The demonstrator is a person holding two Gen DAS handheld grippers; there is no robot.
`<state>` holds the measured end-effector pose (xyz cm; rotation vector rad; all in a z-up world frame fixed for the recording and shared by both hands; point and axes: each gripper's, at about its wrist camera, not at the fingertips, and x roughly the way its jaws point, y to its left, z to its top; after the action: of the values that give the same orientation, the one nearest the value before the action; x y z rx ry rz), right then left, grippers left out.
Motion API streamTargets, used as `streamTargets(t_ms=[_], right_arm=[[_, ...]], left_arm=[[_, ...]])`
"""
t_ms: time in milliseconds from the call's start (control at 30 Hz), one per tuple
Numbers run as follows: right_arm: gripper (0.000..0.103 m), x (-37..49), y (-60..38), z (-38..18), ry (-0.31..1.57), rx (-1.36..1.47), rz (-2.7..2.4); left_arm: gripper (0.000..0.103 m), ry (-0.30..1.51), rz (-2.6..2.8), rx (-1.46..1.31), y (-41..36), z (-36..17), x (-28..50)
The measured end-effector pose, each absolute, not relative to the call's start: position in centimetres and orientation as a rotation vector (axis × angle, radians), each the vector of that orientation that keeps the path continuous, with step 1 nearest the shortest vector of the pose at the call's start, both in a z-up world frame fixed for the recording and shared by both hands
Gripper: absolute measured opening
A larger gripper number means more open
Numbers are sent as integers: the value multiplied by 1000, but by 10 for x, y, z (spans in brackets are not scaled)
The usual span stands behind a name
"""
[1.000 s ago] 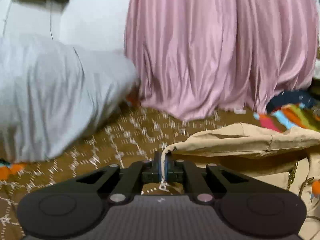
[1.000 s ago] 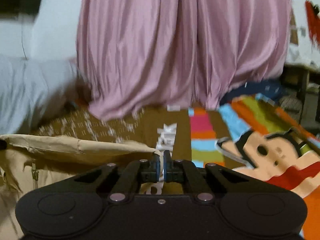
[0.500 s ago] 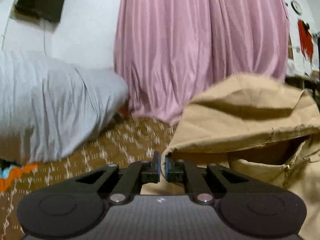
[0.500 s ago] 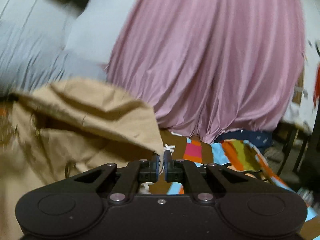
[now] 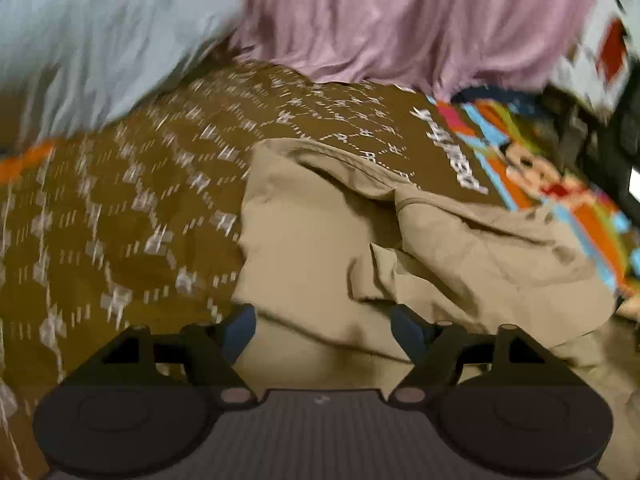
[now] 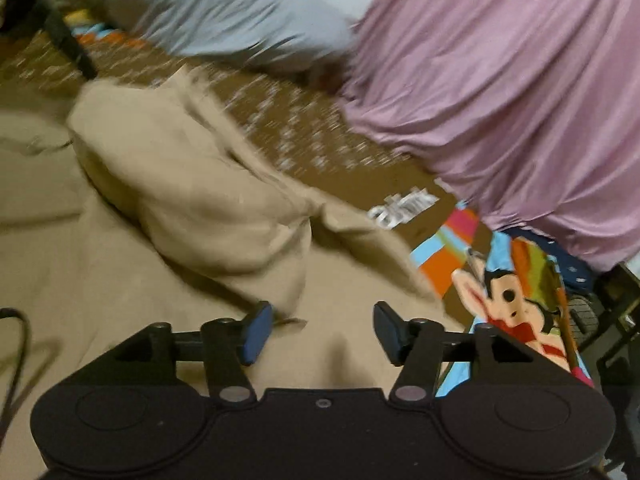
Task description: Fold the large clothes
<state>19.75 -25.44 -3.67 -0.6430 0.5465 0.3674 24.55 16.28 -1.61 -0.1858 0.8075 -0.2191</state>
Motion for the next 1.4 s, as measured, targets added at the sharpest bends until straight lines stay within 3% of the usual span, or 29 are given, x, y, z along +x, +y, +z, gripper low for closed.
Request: streamTargets(t_ms=[133, 233, 433, 700, 1000, 1067, 1100, 1300, 1400], right_arm=[[67, 181, -275, -22, 590, -464, 310], [67, 195, -299, -8, 636, -103, 235], [58, 250, -326, -29, 773, 598, 233], [55, 269, -331, -55, 924, 1018, 230], [53, 282, -329, -48, 985, 1015, 197], [39, 298, -317, -50, 956, 920, 190], [36, 306, -310, -50, 935, 856, 186], [36, 323, -298, -61, 834, 702, 146], [39, 300, -295, -46, 815, 565, 117]], left_arm=[[84, 805, -222, -383, 182, -18, 244], [84, 803, -176, -423, 176, -22, 258], [72, 841, -187, -592, 158, -37, 297], [72, 882, -363, -772, 154, -67, 305], [66, 890, -312, -565, 124, -72, 320], [66, 849, -294, -427, 109, -68, 321], [66, 833, -291, -384, 103, -68, 321], [66, 822, -276, -403, 101, -63, 315], [74, 747, -250, -418, 106, -45, 303]])
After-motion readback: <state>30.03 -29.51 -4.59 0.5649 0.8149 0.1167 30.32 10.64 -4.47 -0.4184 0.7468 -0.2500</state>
